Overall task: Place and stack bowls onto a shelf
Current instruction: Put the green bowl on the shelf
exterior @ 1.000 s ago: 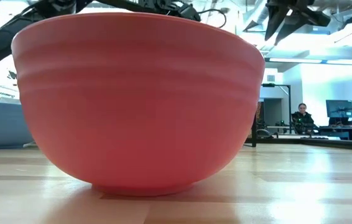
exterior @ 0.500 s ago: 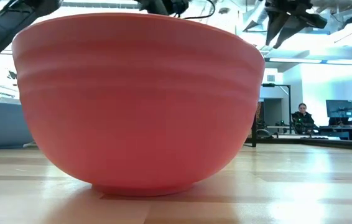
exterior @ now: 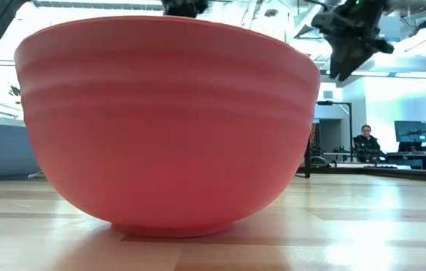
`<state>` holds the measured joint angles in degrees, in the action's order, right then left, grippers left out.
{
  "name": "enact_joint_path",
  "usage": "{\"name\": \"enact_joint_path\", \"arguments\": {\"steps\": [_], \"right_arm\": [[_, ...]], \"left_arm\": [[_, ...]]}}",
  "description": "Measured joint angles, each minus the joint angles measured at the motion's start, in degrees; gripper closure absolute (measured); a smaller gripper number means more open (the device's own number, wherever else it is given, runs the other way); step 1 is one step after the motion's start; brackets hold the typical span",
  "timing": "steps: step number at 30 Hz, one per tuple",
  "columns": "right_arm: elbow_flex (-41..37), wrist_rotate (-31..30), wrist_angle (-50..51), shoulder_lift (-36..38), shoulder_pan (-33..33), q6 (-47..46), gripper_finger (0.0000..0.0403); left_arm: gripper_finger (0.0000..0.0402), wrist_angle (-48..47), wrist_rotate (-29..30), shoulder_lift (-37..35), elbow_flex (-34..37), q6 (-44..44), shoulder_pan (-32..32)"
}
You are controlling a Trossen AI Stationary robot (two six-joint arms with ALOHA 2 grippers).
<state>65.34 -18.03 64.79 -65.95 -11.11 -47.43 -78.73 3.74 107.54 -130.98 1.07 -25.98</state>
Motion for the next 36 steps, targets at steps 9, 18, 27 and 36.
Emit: {"name": "enact_joint_path", "arguments": {"steps": [9, 18, 27, 36], "right_arm": [[-7.52, 6.13, -11.32, 0.89, 2.35, 1.6, 0.0262], [-8.5, 5.85, -9.6, 3.96, 5.13, 0.87, 0.0262], [-8.5, 4.41, -10.13, 7.67, 3.18, 3.95, 0.0262], [-8.46, 6.06, -12.02, 7.89, 0.68, 4.14, 0.0262]], "left_arm": [[0.0299, 0.23, 5.54, -8.3, 5.18, 1.81, 5.88], [0.0299, 20.47, 5.47, -32.11, 47.74, 8.31, 8.86], [0.0299, 26.0, 7.07, -55.57, 78.74, 12.87, 9.22], [0.0299, 26.62, 10.51, -59.36, 91.47, 20.37, 6.29]]}}
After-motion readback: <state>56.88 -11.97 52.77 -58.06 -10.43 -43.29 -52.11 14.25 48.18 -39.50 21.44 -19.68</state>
